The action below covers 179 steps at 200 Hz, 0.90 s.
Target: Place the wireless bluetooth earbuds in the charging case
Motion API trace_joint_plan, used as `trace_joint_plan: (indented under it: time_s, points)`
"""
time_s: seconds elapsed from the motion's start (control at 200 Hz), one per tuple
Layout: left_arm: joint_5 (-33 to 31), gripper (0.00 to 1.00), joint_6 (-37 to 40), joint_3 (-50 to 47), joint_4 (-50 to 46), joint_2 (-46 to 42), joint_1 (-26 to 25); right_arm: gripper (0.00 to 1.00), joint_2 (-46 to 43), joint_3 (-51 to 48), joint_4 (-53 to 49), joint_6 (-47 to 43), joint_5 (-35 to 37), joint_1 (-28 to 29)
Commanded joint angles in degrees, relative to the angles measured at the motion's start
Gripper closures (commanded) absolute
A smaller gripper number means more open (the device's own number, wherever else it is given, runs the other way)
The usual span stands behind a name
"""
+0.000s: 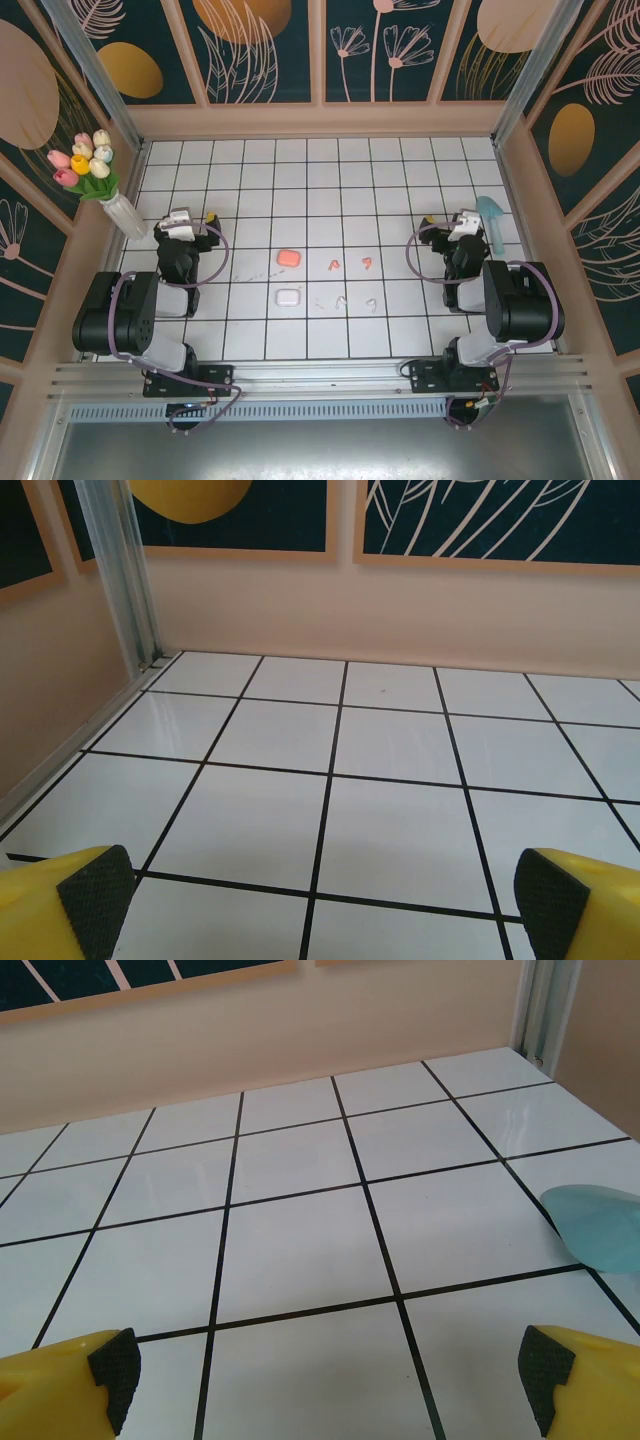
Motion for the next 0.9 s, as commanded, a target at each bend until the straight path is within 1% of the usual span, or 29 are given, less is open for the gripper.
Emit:
trace_joint_plan:
  time_s: [0.0, 0.395, 0.891]
  points:
    - [-0.7, 0.01, -1.0, 0.6, 0.7, 0.1, 0.3, 0.01, -0.1, 0.9, 2.2, -0.9, -1.0, -0.1]
    - [-0.6, 0.01, -1.1, 1.0, 0.1, 0.3, 0.3, 0.01, -0.1, 1.0, 2.1, -0.8, -1.0, -0.1]
    - [-0.6, 0.01, -1.1, 1.1, -0.1, 0.4, 0.3, 0.01, -0.2, 0.7, 2.5, 0.2, -4.4, -1.8]
